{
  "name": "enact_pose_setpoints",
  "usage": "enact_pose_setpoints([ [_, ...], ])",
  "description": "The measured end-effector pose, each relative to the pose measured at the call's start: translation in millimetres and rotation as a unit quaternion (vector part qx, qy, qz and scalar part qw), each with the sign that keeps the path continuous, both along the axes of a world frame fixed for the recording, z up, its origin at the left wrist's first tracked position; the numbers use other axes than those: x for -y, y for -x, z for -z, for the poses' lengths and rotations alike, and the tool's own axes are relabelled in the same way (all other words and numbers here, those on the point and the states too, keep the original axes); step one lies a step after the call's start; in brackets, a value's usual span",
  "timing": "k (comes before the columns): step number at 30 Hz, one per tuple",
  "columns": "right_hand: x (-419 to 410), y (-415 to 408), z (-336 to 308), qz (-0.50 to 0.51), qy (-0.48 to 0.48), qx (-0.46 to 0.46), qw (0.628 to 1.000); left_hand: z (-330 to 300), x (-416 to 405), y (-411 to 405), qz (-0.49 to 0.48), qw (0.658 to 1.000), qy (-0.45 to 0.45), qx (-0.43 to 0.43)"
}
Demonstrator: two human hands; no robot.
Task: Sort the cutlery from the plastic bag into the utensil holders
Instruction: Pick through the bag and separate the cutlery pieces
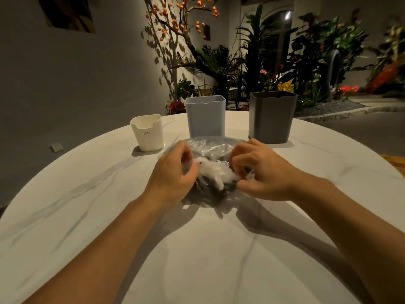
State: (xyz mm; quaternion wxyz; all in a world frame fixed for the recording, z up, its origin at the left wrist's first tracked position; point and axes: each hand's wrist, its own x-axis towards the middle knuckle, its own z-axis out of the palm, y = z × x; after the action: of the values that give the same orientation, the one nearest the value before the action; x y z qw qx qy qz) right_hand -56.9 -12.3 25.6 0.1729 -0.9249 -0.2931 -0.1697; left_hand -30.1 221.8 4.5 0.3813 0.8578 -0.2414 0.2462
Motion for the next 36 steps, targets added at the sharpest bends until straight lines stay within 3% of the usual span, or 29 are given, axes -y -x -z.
enact_pose_setpoints([
  [3,-13.1,3.1,4.3,-0.007,0.031,0.051,0.998,-0.9,-0.4,6.0,0.01,0.989,-0.146,0.013],
  [4,-15.7,2.4,4.8,-0.013,0.031,0.057,0.998,-0.4,1.8,6.3,0.0,0.987,-0.156,0.028],
  [5,-15.4,1.8,3.9,-0.016,0.013,0.052,0.998,-0.4,3.9,6.7,-0.019,0.992,-0.115,0.04],
  [7,-7.3,1.5,0.4,-0.003,-0.056,0.021,0.998,-7.4,6.1,7.9,-0.089,0.993,0.074,0.007],
  [9,0.1,3.2,-3.0,0.003,-0.118,-0.009,0.993,-13.5,5.6,7.6,-0.128,0.96,0.243,-0.061],
  [11,-3.3,8.8,-5.5,-0.02,-0.198,-0.027,0.98,-14.4,7.2,9.2,-0.136,0.953,0.258,-0.079],
  [14,-21.3,19.7,-13.9,-0.056,-0.269,-0.001,0.961,-18.4,13.9,18.4,-0.109,0.978,0.173,-0.042],
  [16,-31.5,25.6,-18.1,-0.066,-0.238,-0.005,0.969,-21.0,17.1,23.8,-0.081,0.989,0.12,-0.032],
  [18,-32.0,23.8,-15.4,-0.014,-0.142,0.018,0.99,-21.3,16.1,25.0,-0.064,0.994,0.09,-0.017],
  [20,-22.2,17.0,-12.3,0.108,-0.022,0.123,0.986,-20.2,12.1,22.6,-0.042,0.988,0.142,-0.046],
  [22,-14.4,14.5,-13.9,0.221,0.046,0.224,0.948,-21.5,11.6,19.7,-0.015,0.975,0.206,-0.087],
  [23,-15.2,13.9,-14.3,0.227,0.051,0.258,0.938,-22.2,12.8,19.1,-0.01,0.972,0.217,-0.093],
  [25,-28.9,20.9,-15.9,0.139,0.033,0.316,0.938,-22.8,15.8,18.2,0.006,0.967,0.234,-0.101],
  [28,-49.8,28.8,-11.0,0.003,0.026,0.213,0.977,-22.0,16.3,17.4,0.017,0.957,0.258,-0.128],
  [30,-52.1,28.2,-7.9,-0.001,0.054,0.11,0.992,-22.9,13.8,16.3,0.013,0.955,0.261,-0.14],
  [33,-48.8,25.9,-3.9,0.011,0.111,0.009,0.994,-25.1,17.8,16.1,0.024,0.922,0.35,-0.166],
  [35,-48.4,27.3,-3.7,0.027,0.127,0.018,0.991,-29.6,19.1,19.2,-0.086,0.933,0.341,-0.079],
  [36,-47.8,28.5,-4.0,0.037,0.128,0.038,0.99,-32.4,17.6,22.0,-0.159,0.947,0.278,0.035],
])
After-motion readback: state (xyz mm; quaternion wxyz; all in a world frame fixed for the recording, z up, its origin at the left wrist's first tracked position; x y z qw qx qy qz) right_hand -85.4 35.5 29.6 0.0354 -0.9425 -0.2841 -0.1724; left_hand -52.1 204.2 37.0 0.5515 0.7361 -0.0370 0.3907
